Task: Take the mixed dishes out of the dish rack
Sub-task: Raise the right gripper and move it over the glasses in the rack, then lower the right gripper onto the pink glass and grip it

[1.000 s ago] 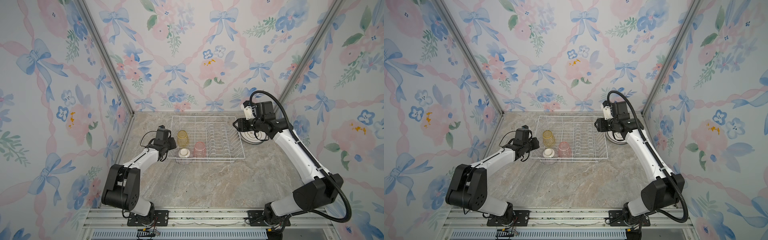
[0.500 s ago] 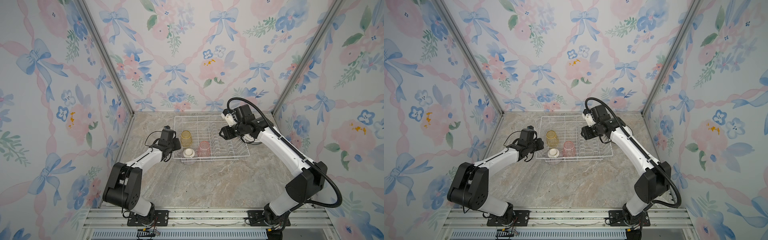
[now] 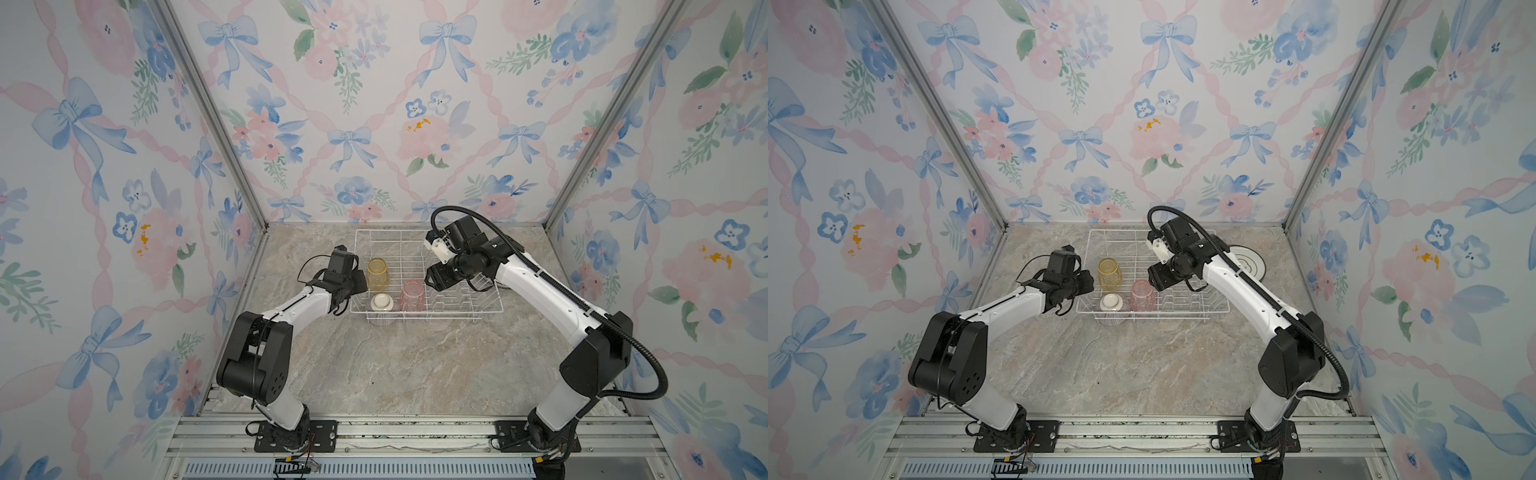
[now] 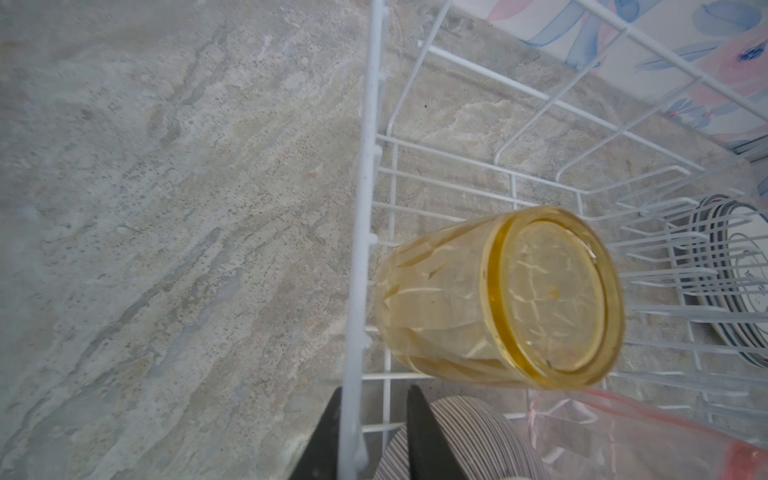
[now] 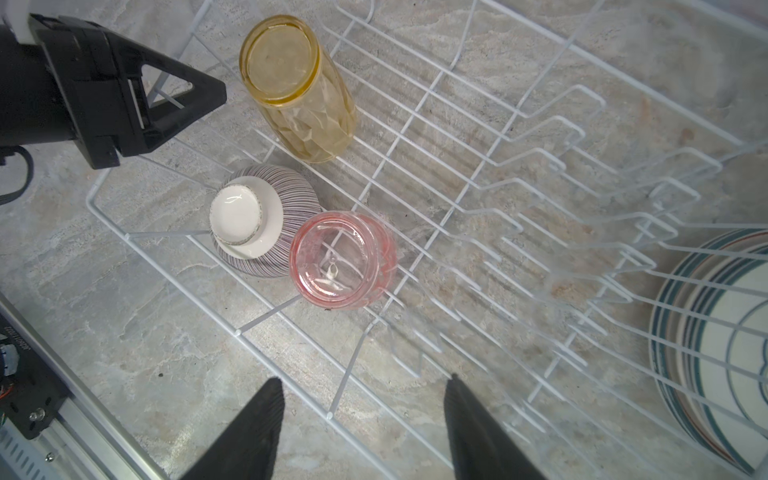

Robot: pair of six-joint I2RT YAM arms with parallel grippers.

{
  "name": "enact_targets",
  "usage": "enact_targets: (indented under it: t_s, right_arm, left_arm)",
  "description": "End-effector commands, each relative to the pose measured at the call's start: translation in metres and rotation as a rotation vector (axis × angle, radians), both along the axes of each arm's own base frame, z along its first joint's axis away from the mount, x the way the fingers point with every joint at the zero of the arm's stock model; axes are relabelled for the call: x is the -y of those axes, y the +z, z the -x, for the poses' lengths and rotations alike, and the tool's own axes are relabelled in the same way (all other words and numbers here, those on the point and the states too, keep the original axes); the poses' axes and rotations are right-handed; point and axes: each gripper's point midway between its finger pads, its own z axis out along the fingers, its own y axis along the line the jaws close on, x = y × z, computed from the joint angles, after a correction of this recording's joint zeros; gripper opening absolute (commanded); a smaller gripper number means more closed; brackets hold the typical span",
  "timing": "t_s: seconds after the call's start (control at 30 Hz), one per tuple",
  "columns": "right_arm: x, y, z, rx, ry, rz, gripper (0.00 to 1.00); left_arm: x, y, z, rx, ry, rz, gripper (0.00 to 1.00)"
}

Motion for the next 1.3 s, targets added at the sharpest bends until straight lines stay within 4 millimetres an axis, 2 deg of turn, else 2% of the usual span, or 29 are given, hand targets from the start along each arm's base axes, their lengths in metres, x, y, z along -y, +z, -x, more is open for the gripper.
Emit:
enact_targets:
  t_s: [0.0, 0.17, 0.23, 0.47, 0.63, 0.67, 0.73, 0.9, 1.13, 1.27]
  right_arm:
    - [-0.007, -0.003, 0.0, 0.0, -0.011, 0.04, 0.66]
    - [-0.019, -0.012, -0.003, 0.011, -0.014, 0.089, 0.71]
    - [-0.023, -0.016, -0.004, 0.007, -0.017, 0.1, 0.77]
    - [-0.031, -0.035, -0.008, -0.047, -0.045, 0.105, 0.79]
    - [-0.04, -0.048, -0.003, -0.083, -0.04, 0.128, 0.81]
    - [-0.043, -0.049, -0.003, -0.086, -0.039, 0.125, 0.83]
    - [-0.047, -0.054, -0.003, -0.093, -0.043, 0.132, 0.95]
    - [-0.053, -0.066, -0.006, -0.105, -0.051, 0.159, 0.98]
    - [-0.044, -0.081, -0.014, -0.109, -0.103, 0.252, 0.96]
    - [-0.05, -0.089, -0.015, -0.13, -0.099, 0.251, 0.95]
  left_arm:
    - [0.006, 0.005, -0.003, 0.01, -0.011, 0.007, 0.34]
    - [-0.001, 0.021, -0.002, 0.058, 0.011, -0.017, 0.49]
    - [-0.004, 0.026, 0.0, 0.073, 0.012, -0.028, 0.55]
    - [-0.011, 0.039, 0.009, 0.117, 0.013, -0.041, 0.64]
    - [-0.013, 0.051, 0.014, 0.146, 0.0, -0.039, 0.7]
    - [-0.013, 0.052, 0.015, 0.15, -0.003, -0.037, 0.7]
    - [-0.014, 0.054, 0.016, 0.154, -0.005, -0.034, 0.7]
    - [-0.02, 0.055, 0.017, 0.152, -0.005, -0.02, 0.7]
    - [-0.031, 0.055, 0.018, 0.151, 0.007, -0.009, 0.7]
    - [-0.036, 0.053, 0.019, 0.147, 0.012, -0.007, 0.7]
